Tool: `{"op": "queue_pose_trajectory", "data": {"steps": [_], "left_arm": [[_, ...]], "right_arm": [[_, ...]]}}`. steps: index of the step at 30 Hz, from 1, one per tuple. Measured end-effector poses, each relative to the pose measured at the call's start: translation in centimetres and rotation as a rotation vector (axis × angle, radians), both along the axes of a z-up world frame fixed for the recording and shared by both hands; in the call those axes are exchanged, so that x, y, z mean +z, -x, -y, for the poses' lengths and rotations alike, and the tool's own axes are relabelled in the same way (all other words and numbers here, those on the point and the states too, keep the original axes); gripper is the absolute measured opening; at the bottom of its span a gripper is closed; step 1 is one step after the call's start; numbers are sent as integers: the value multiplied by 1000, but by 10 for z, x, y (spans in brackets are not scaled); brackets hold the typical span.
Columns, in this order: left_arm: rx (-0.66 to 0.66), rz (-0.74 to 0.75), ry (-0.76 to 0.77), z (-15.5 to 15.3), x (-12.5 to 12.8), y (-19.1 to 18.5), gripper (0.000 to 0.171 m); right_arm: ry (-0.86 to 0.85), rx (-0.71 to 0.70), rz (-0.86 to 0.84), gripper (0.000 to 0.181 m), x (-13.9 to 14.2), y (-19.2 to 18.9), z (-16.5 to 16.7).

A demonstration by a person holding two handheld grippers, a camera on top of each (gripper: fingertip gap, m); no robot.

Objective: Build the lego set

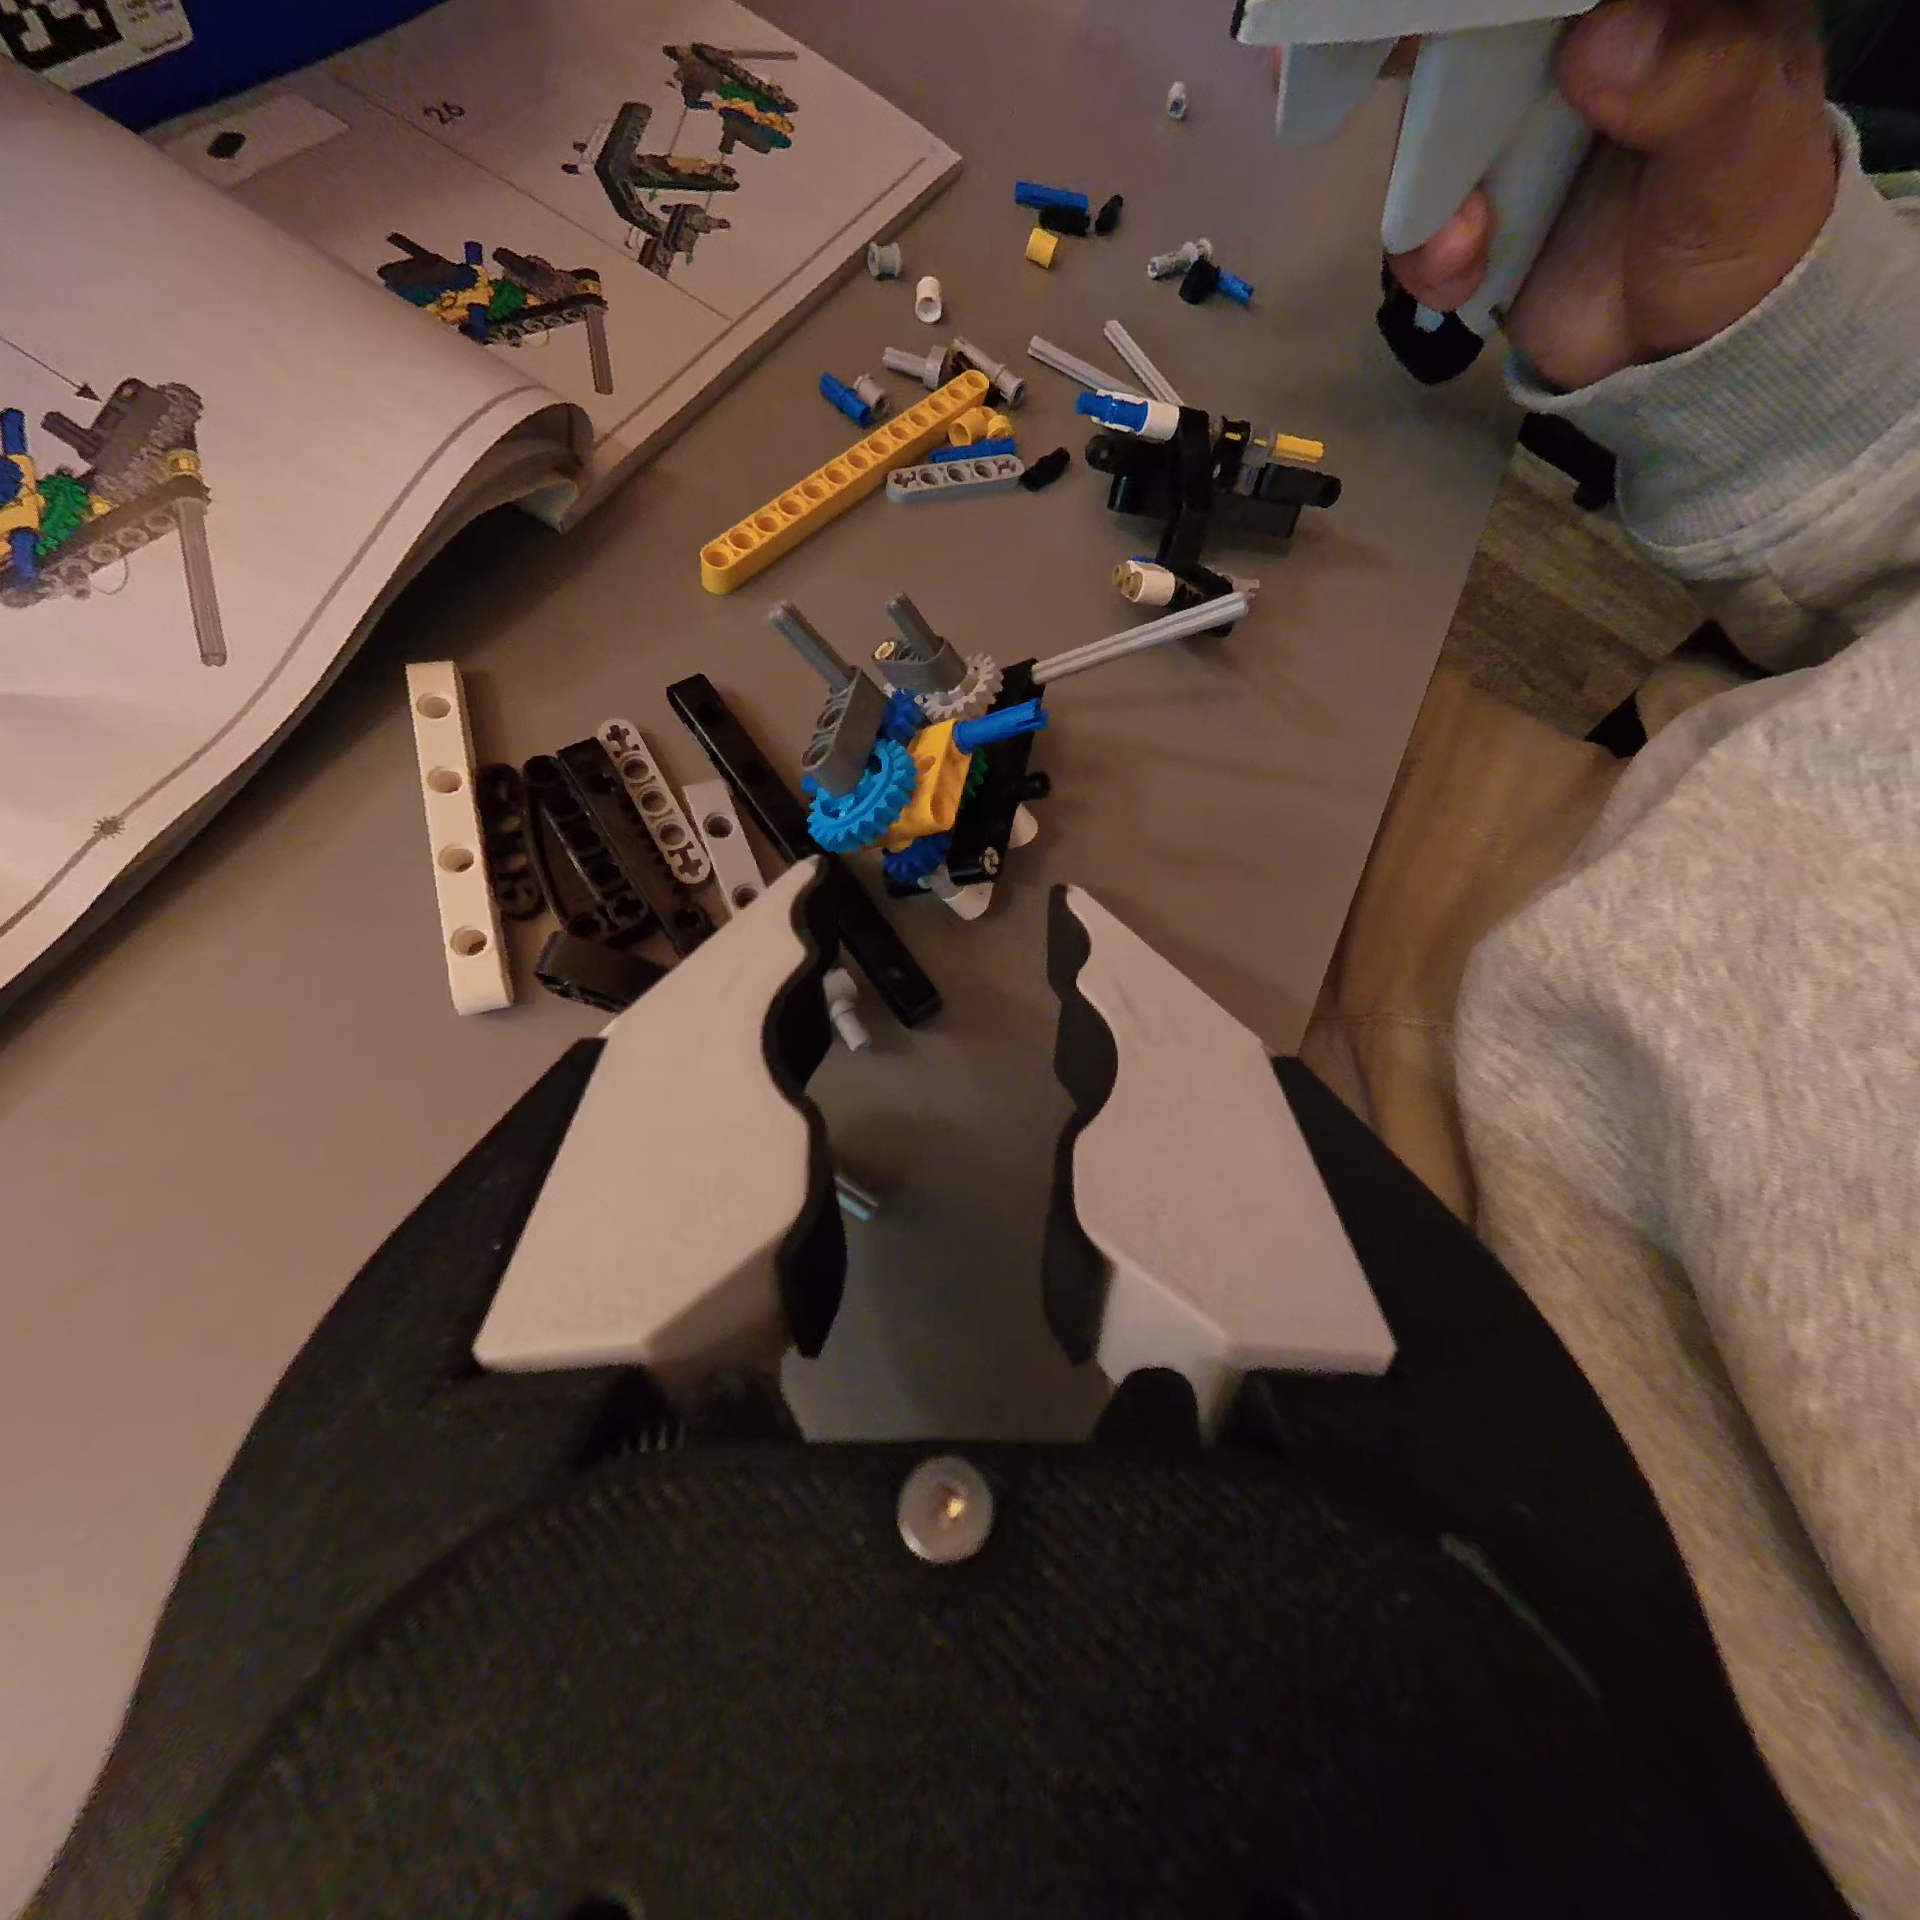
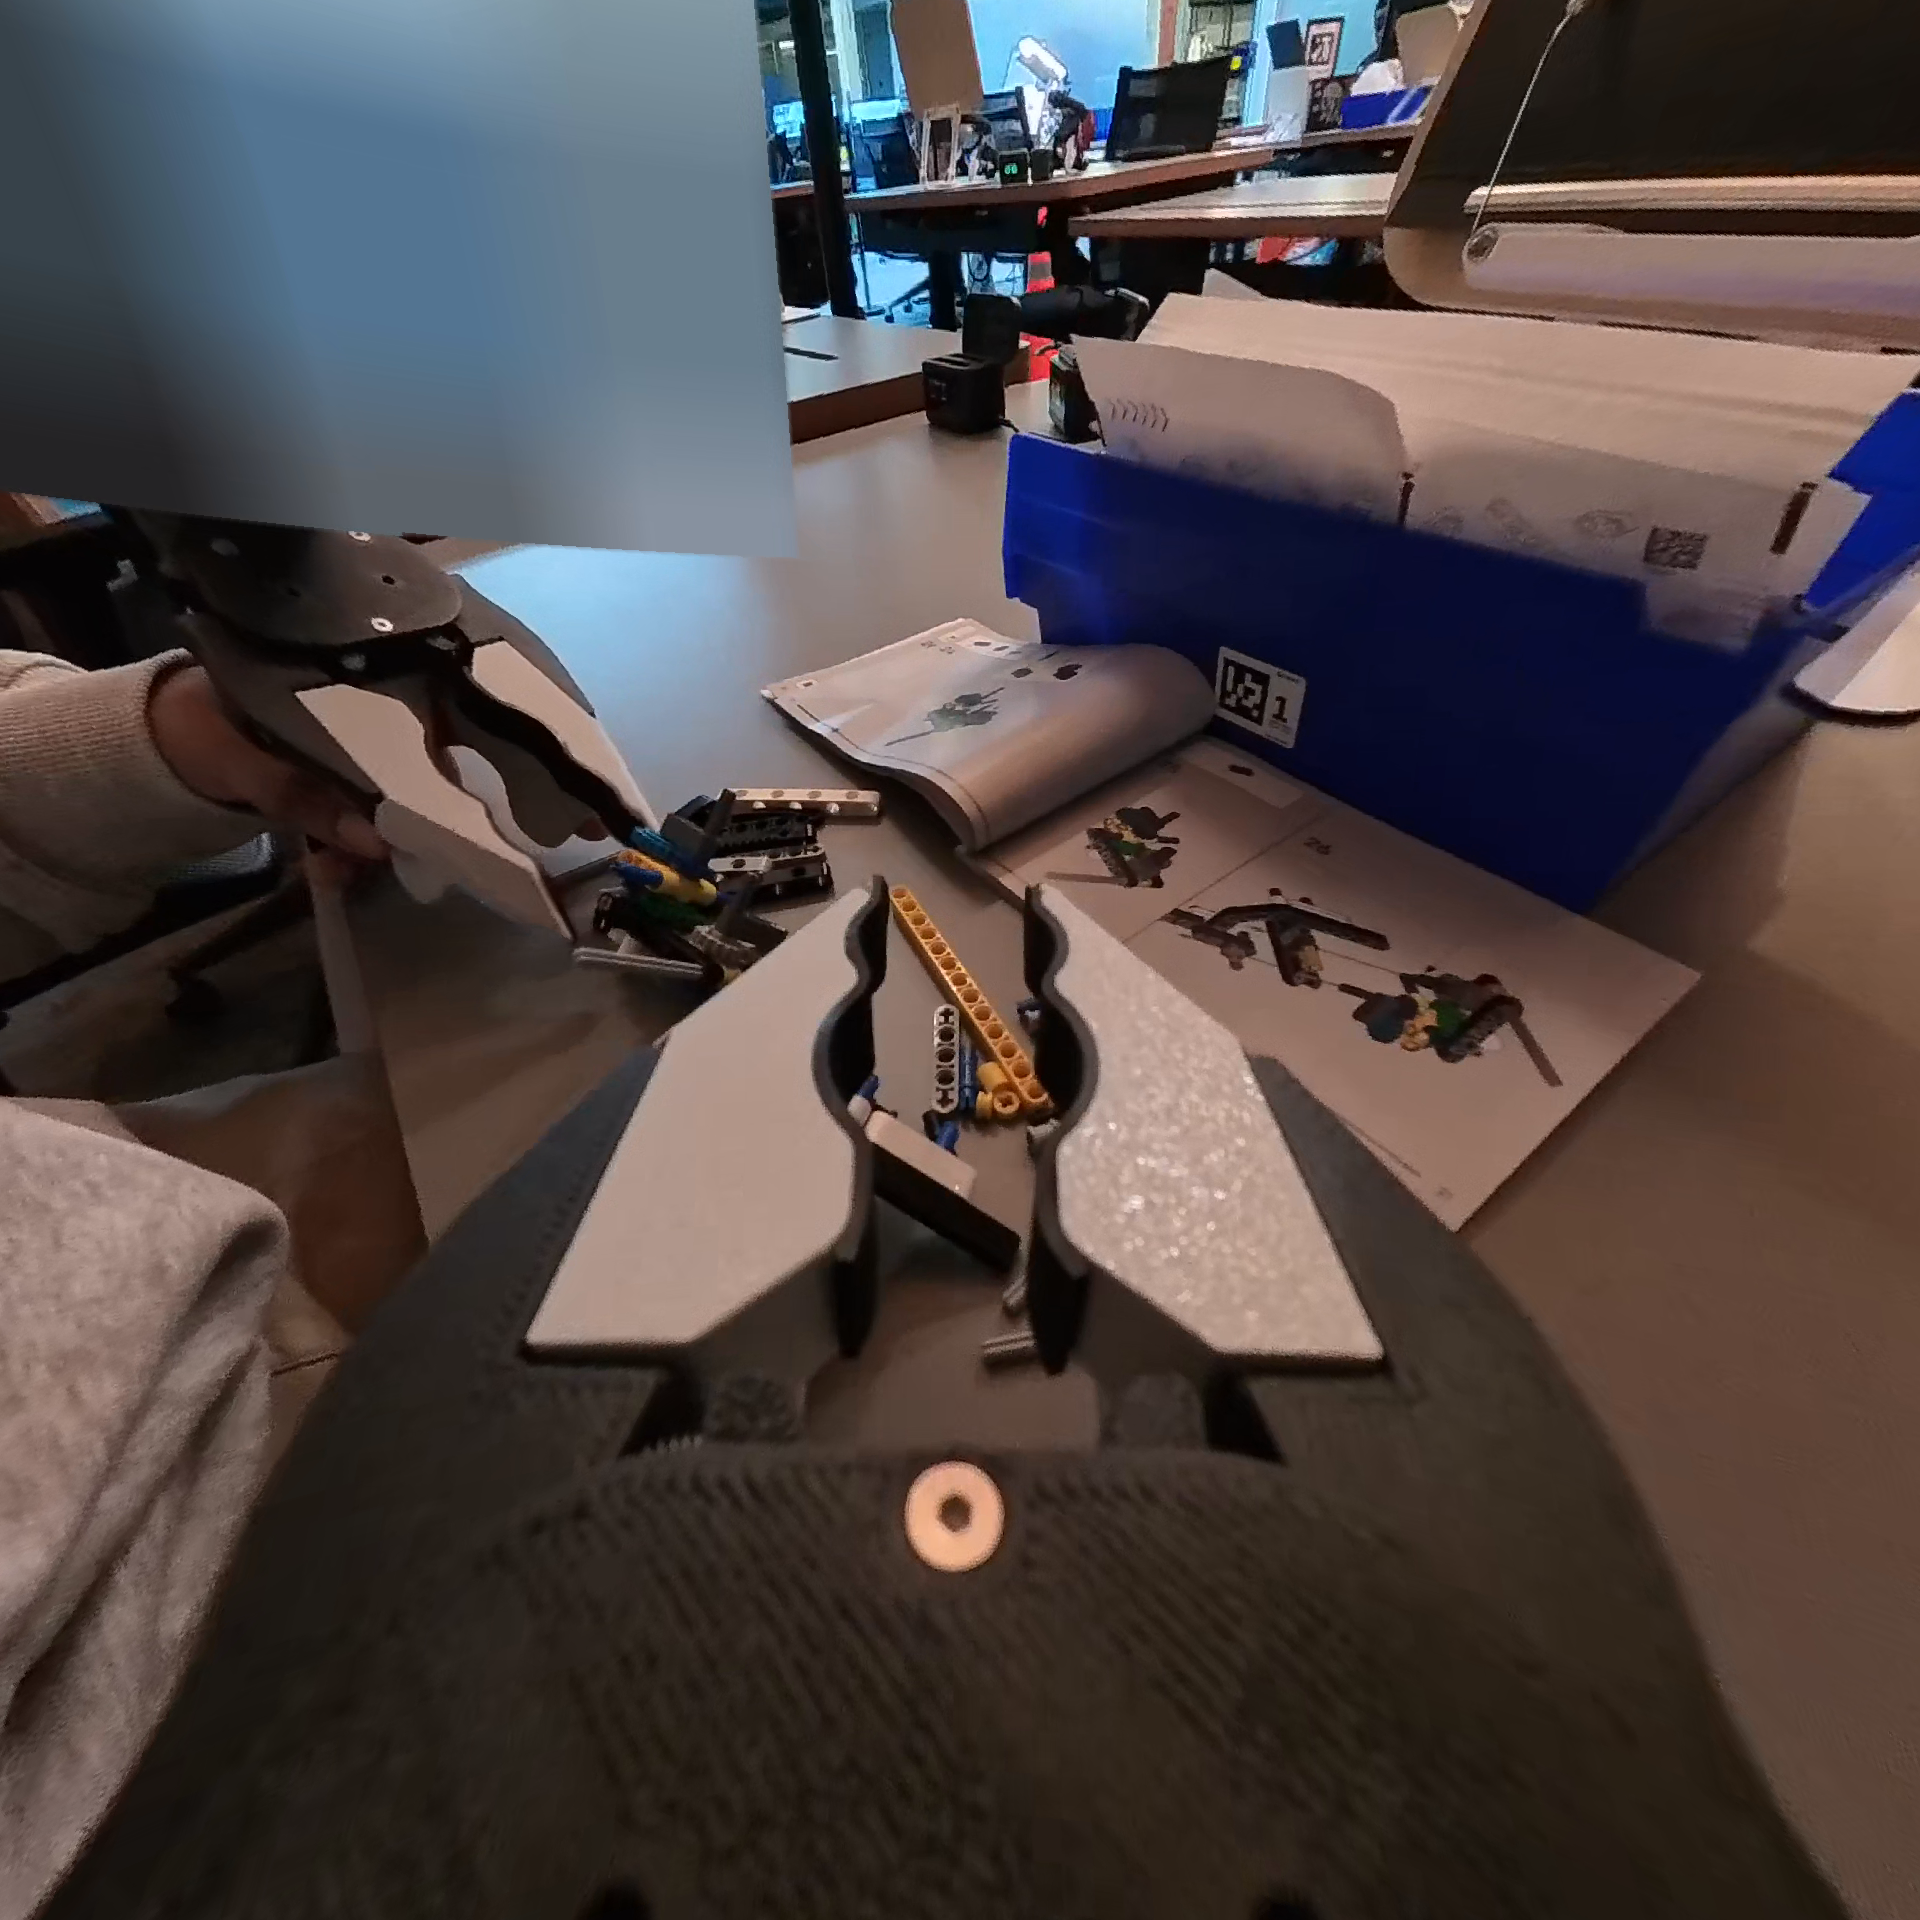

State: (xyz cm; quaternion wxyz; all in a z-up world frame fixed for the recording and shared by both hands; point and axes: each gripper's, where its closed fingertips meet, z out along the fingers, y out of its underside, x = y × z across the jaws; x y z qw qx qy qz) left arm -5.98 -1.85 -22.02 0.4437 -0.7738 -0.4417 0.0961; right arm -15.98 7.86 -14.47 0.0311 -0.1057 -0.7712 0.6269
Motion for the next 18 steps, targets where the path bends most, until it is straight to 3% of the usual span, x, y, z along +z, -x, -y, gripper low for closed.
{"op": "queue_pose_trajectory", "data": {"steps": [14,18], "left_arm": [[79,2,41,-4,-4,11,42],[89,2,81,-3,-7,12,36]], "right_arm": [[-11,14,10,24,-8,-3,-2],[-16,15,6,23,-9,-3,-2]]}}
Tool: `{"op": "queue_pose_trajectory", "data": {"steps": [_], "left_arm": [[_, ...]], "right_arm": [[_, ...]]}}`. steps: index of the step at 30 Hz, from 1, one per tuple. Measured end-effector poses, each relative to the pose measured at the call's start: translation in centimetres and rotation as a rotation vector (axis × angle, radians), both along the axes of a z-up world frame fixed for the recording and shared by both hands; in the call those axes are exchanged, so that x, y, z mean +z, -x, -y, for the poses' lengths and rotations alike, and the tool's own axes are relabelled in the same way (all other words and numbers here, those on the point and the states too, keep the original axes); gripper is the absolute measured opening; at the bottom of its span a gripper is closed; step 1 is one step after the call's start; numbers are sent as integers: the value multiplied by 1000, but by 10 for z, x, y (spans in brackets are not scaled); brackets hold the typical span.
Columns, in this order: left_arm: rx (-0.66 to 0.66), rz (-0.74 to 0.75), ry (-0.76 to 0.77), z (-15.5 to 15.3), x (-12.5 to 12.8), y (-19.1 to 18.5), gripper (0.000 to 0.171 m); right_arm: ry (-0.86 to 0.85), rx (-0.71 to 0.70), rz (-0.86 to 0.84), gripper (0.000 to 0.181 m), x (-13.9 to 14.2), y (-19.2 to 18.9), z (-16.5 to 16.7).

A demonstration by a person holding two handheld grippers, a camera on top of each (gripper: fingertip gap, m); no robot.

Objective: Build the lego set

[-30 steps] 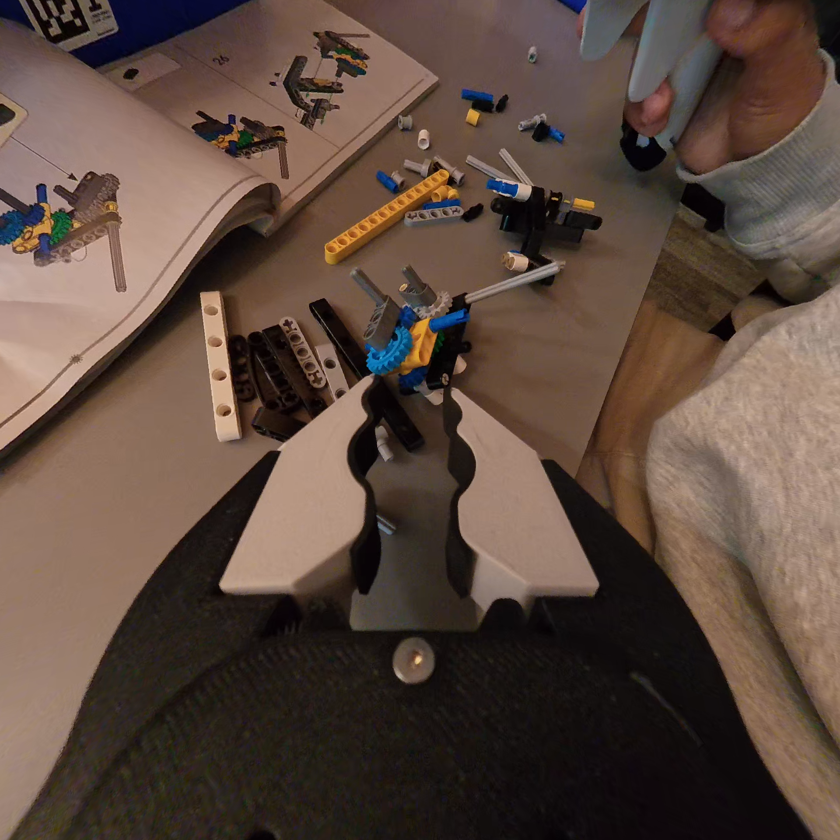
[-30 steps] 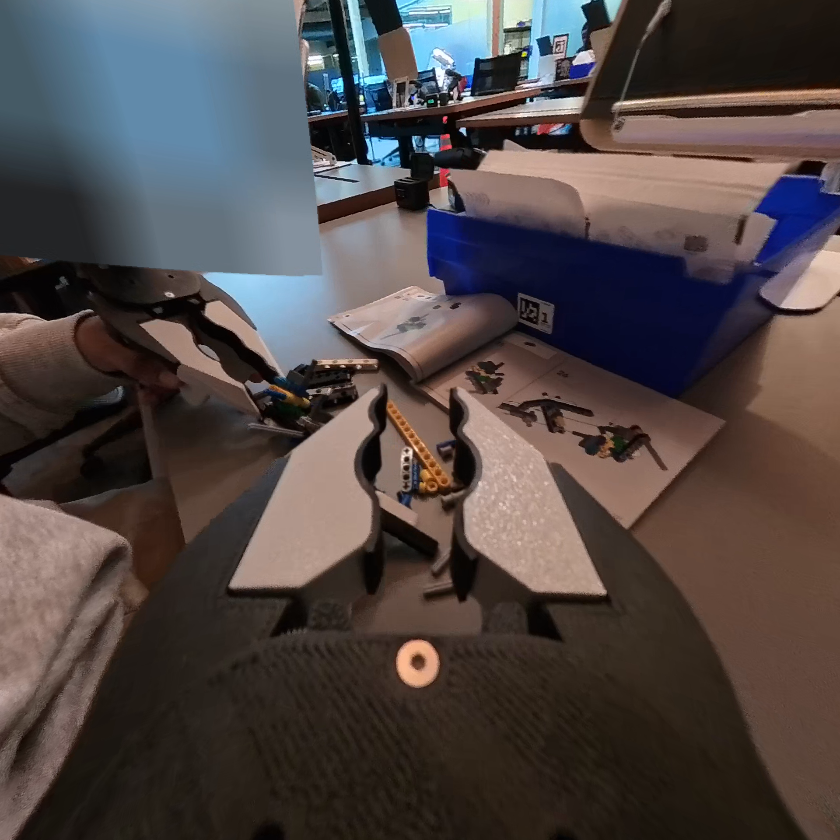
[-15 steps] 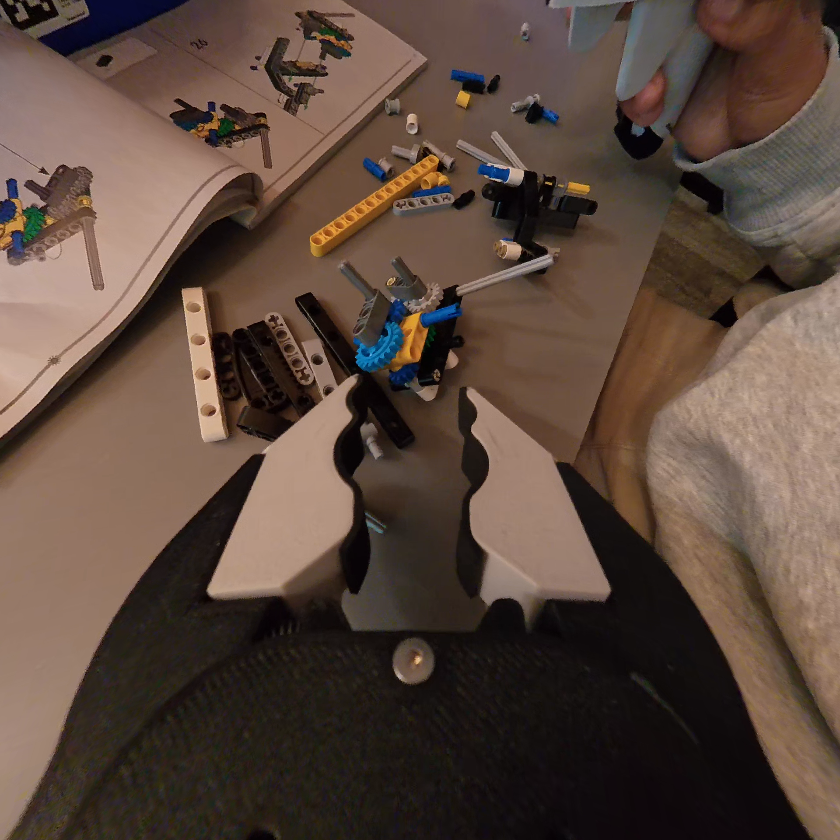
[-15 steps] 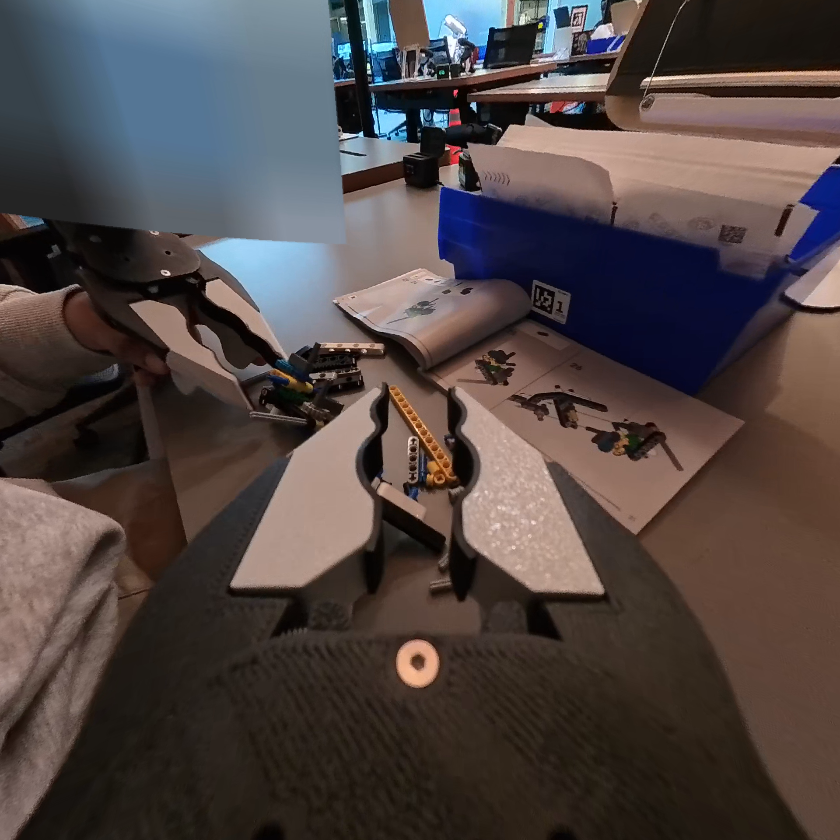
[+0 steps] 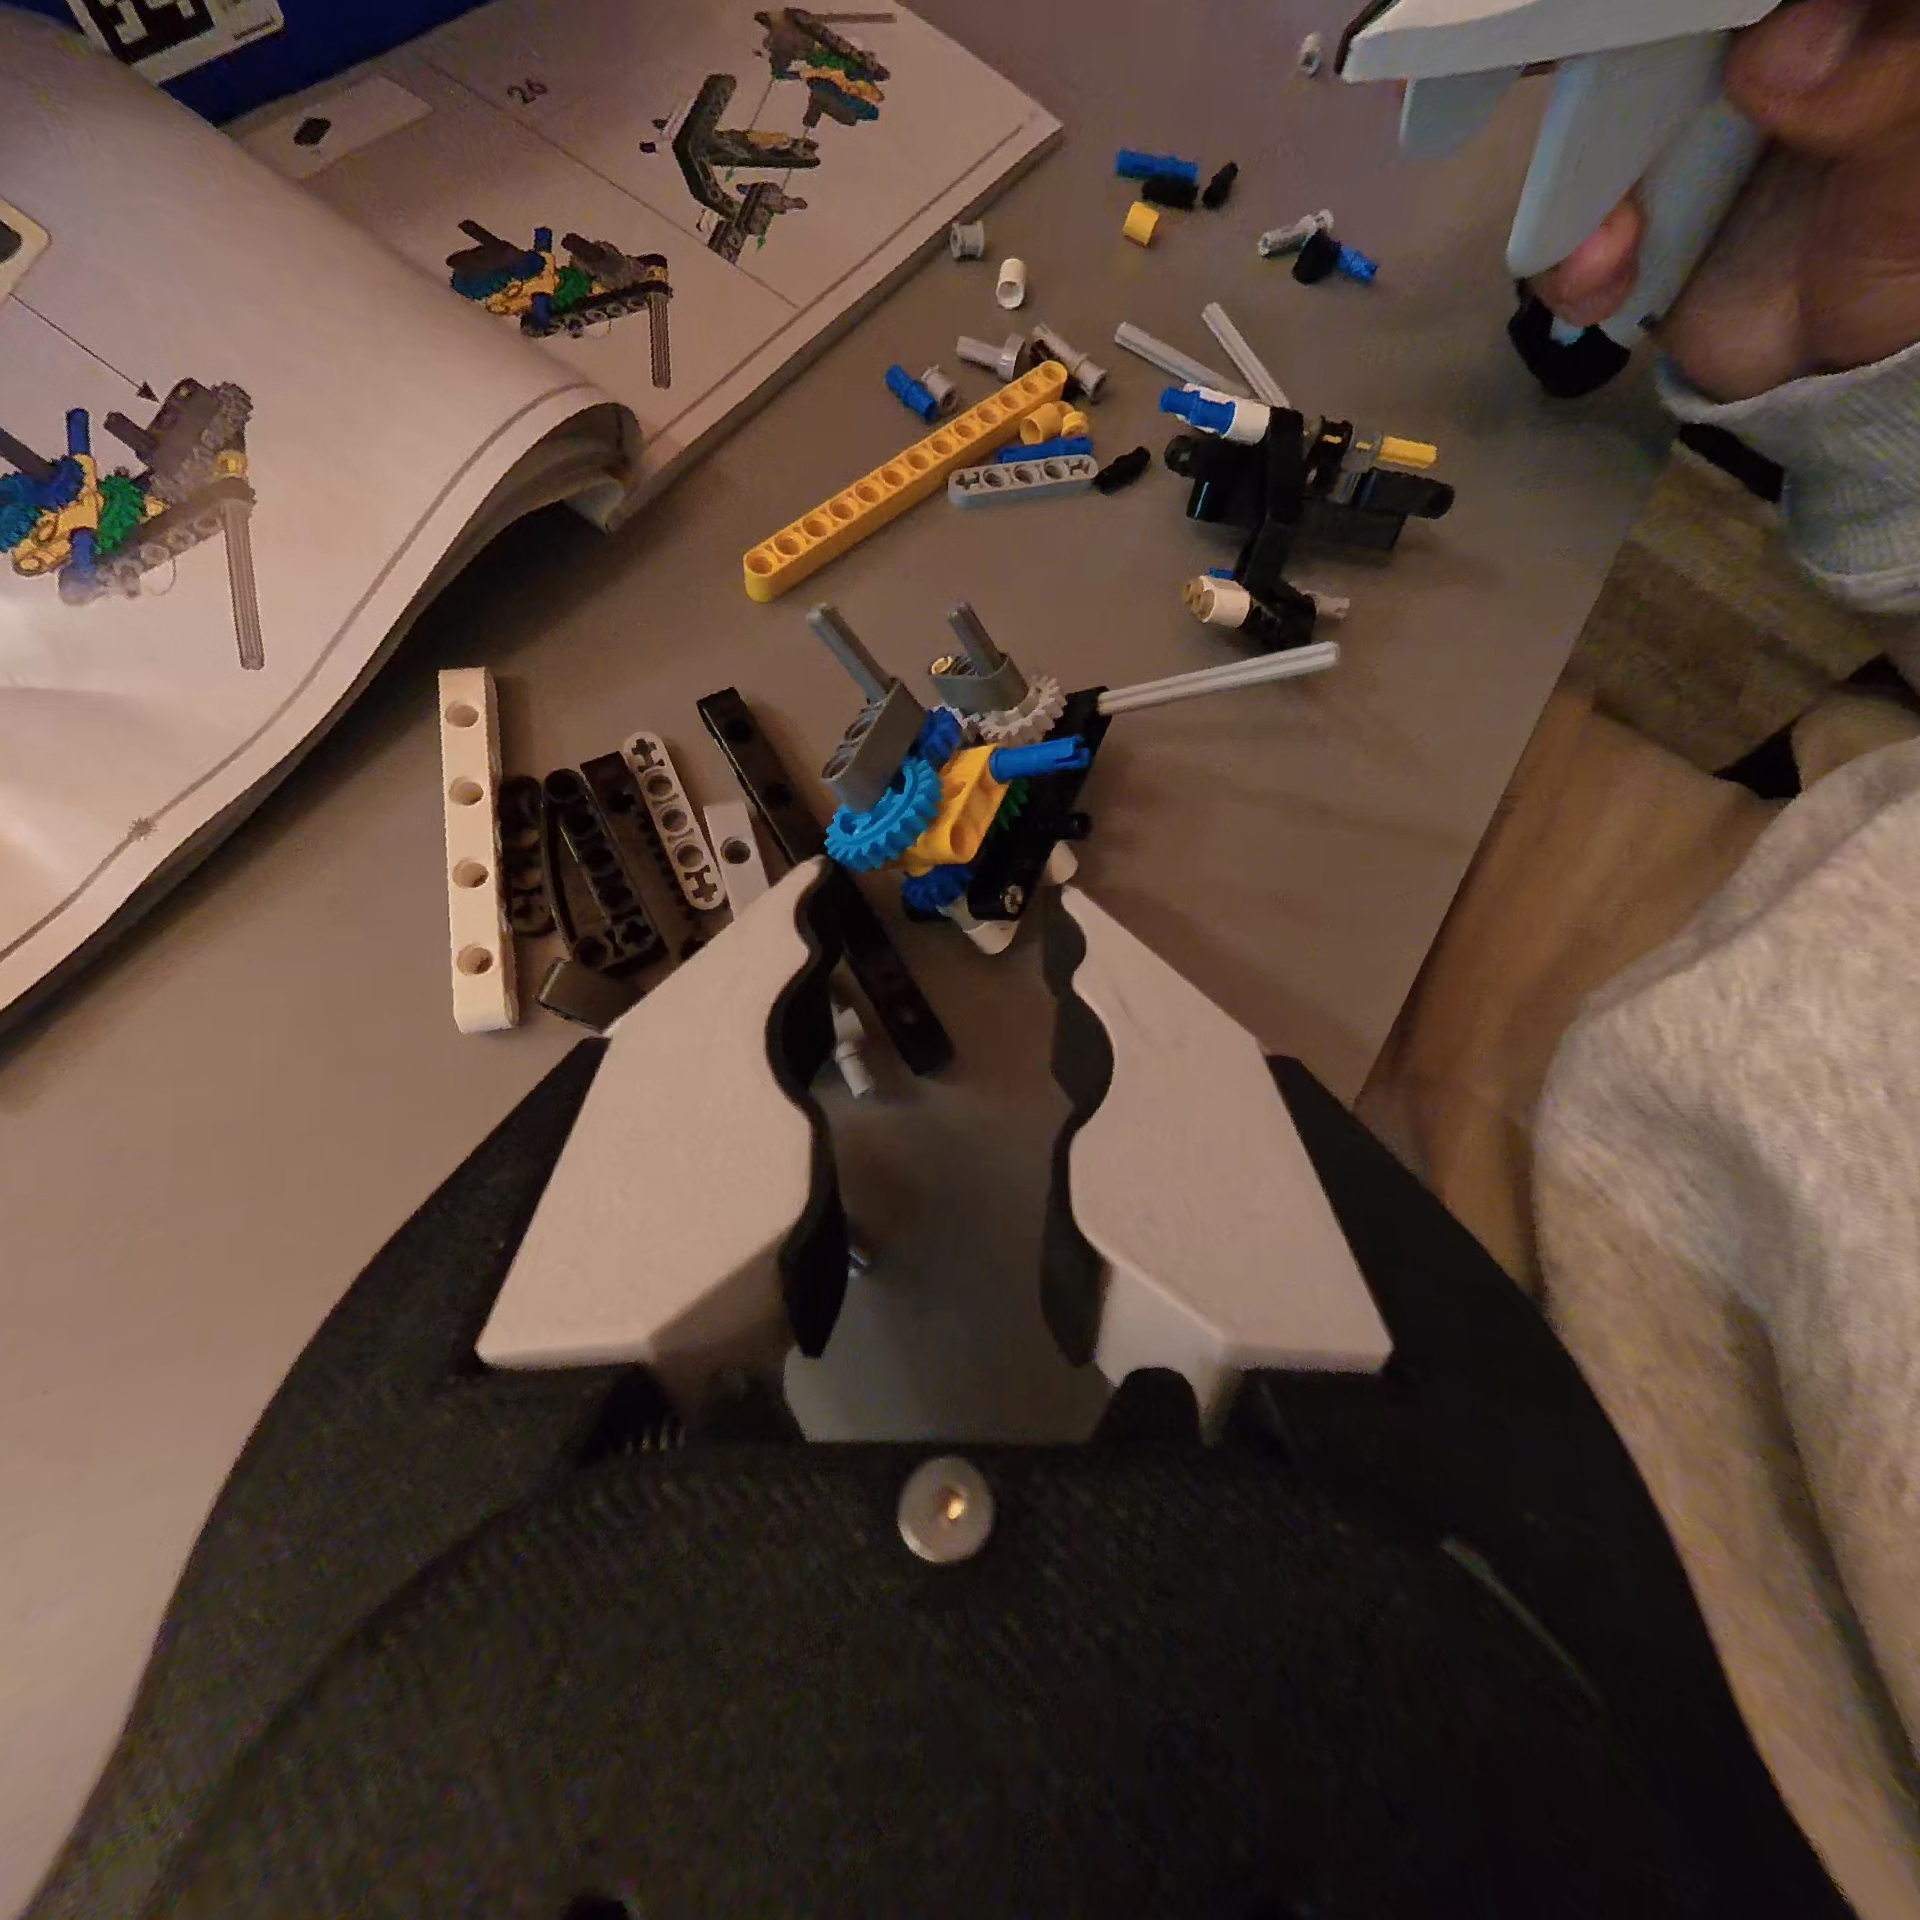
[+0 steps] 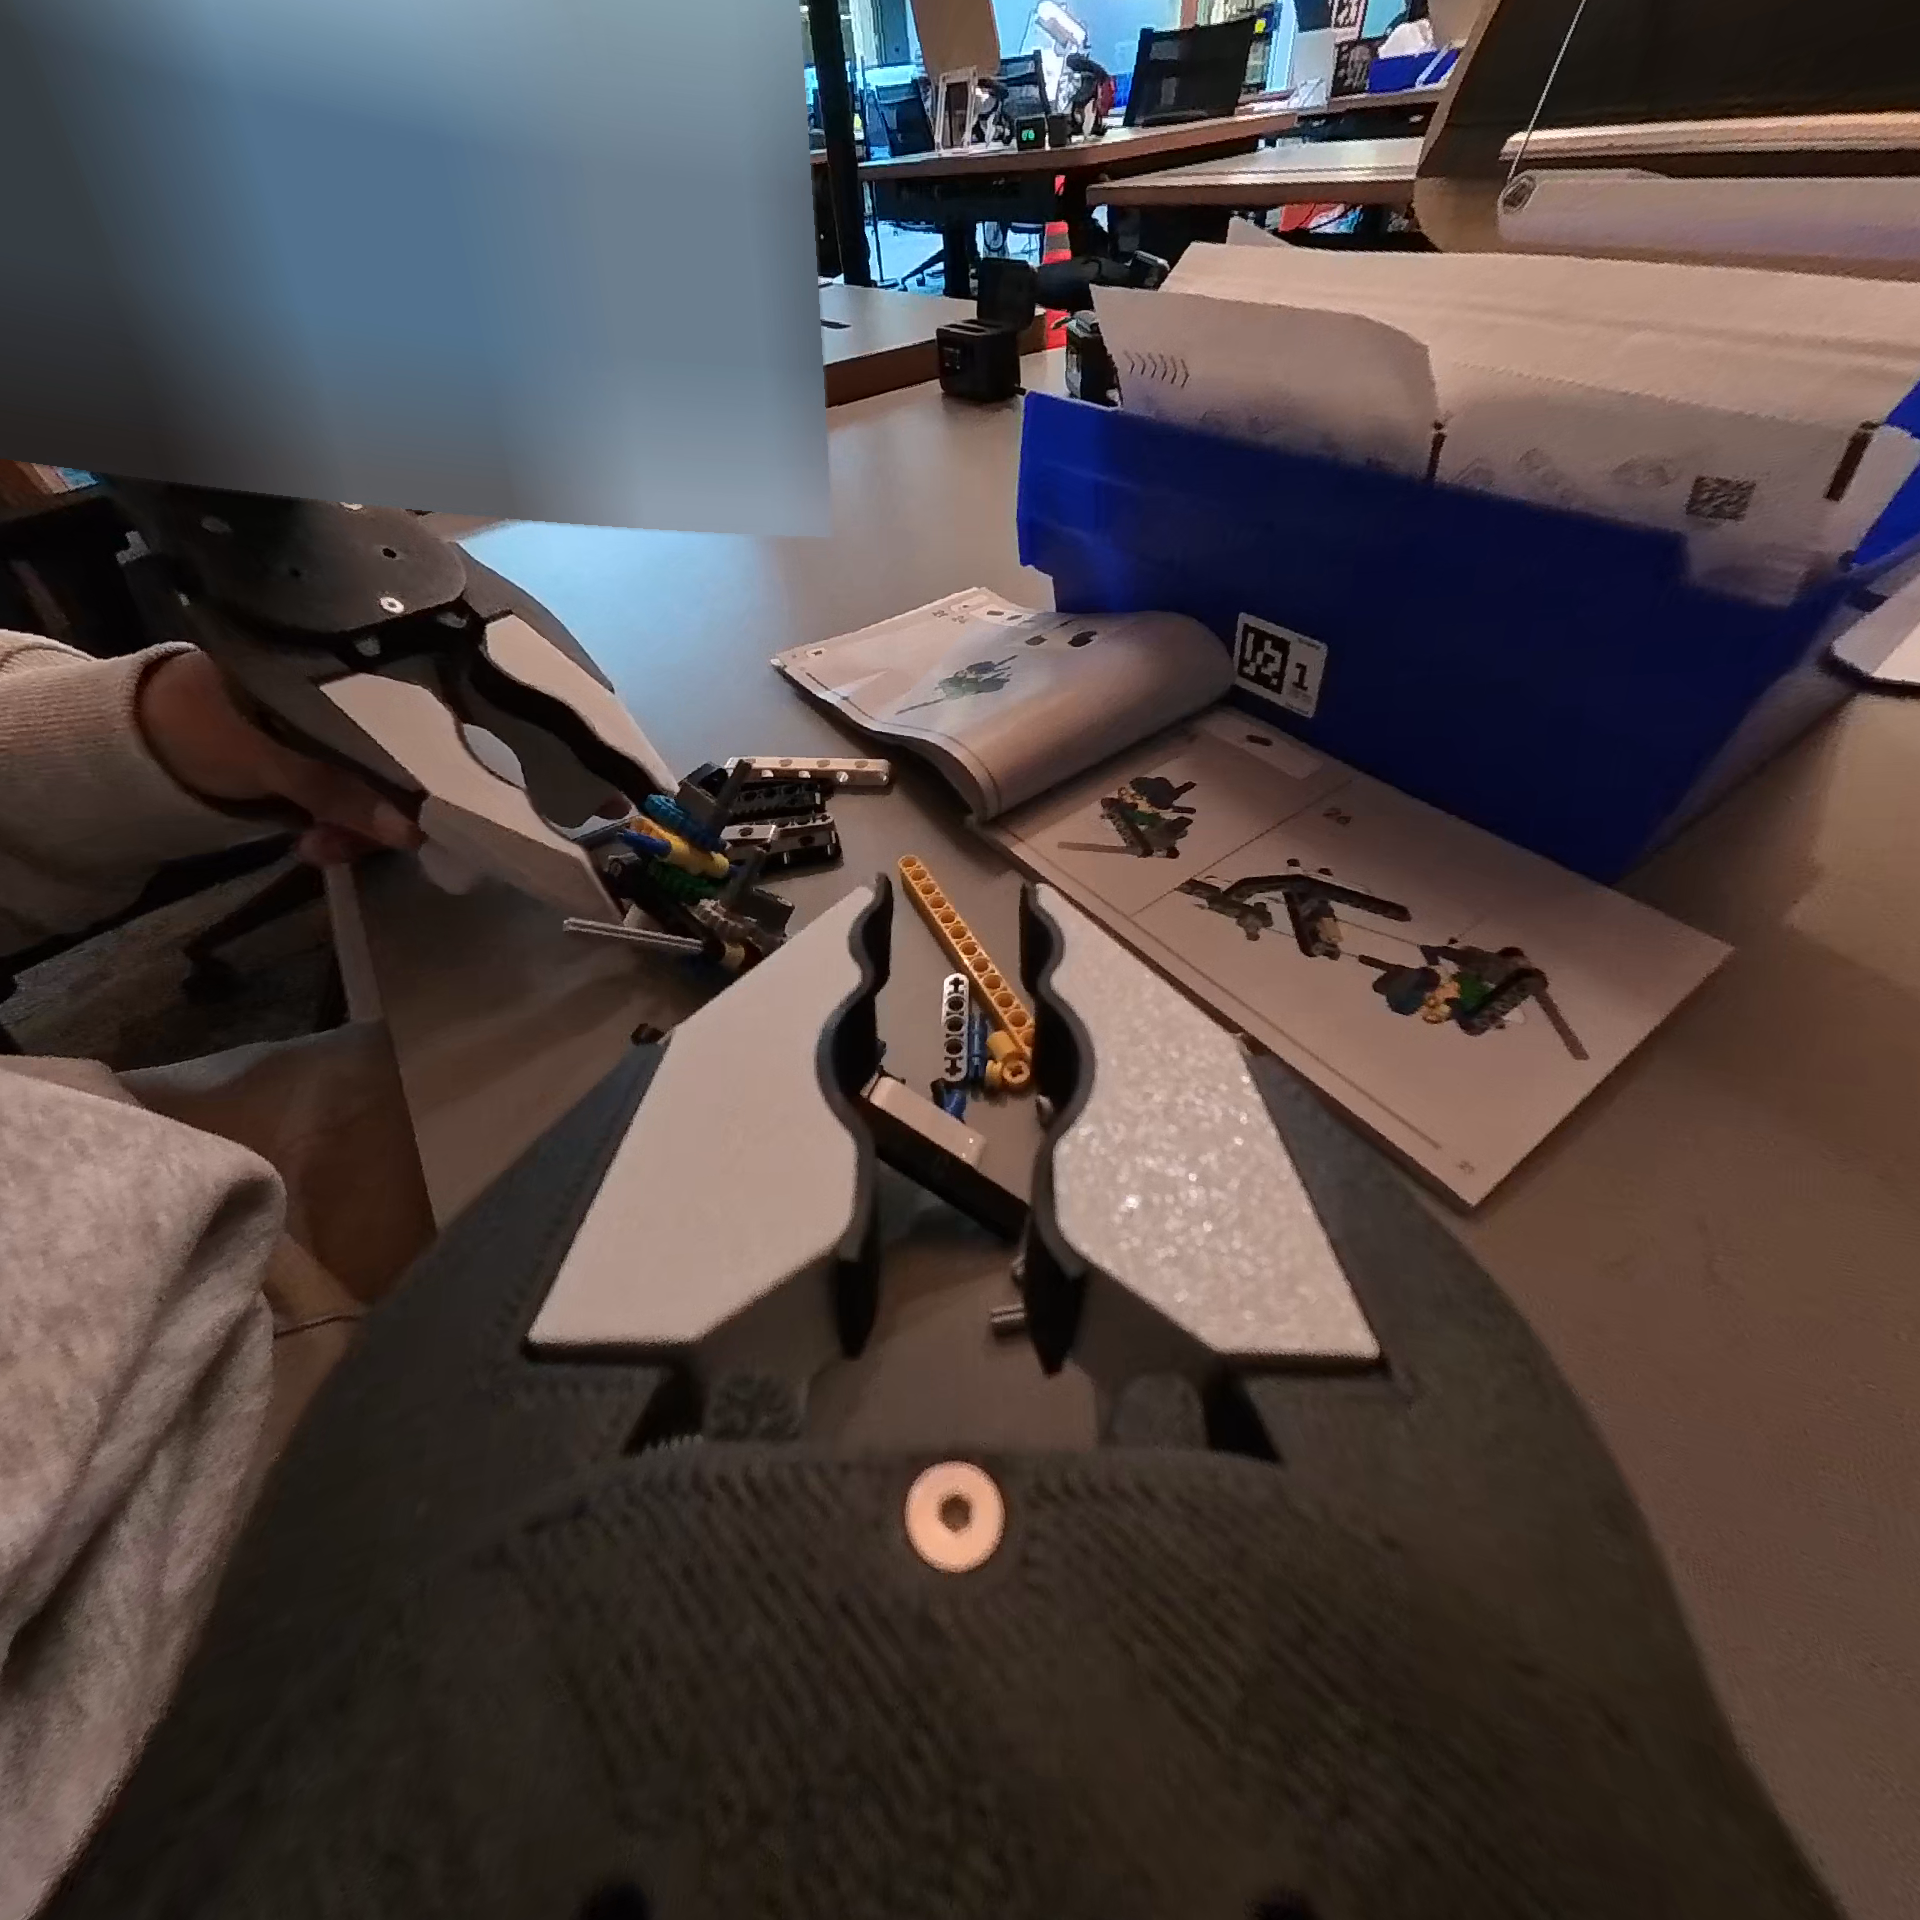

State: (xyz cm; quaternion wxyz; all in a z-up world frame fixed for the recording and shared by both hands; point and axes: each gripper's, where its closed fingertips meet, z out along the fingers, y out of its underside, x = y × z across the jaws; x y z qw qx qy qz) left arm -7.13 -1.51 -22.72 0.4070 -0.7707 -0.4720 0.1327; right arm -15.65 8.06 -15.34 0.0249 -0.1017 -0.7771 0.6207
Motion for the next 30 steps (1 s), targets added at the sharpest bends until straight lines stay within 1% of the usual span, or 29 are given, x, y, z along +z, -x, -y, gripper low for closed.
{"op": "queue_pose_trajectory", "data": {"steps": [4,5,6,11,14,19,22,24,26,28,30], "left_arm": [[-6,-11,0,-1,1,-1,30],[-7,-15,-2,-1,2,-1,24],[-2,-21,-3,0,3,0,21],[-18,-28,-29,-2,6,-2,23],[-13,-30,-57,-1,9,-2,28],[44,-12,-109,7,10,2,48],[66,-23,-146,7,14,7,55],[66,-29,-156,4,16,12,58],[52,-25,-132,1,14,16,62],[37,-18,-110,-2,11,20,61],[18,-14,-87,-5,9,21,59]], "right_arm": [[-3,2,-2,23,-1,-1,0],[-4,2,-3,23,-1,-1,0],[-4,3,-3,23,-1,-1,0],[-6,6,-6,23,-1,-2,0],[-5,6,-6,23,-1,-2,-1],[-2,5,-4,23,-1,-1,-1],[5,5,2,23,2,-2,0],[20,7,7,24,9,-4,3],[30,13,6,25,18,-7,8],[19,35,10,26,24,-14,15],[-22,64,27,27,23,-22,25]]}}
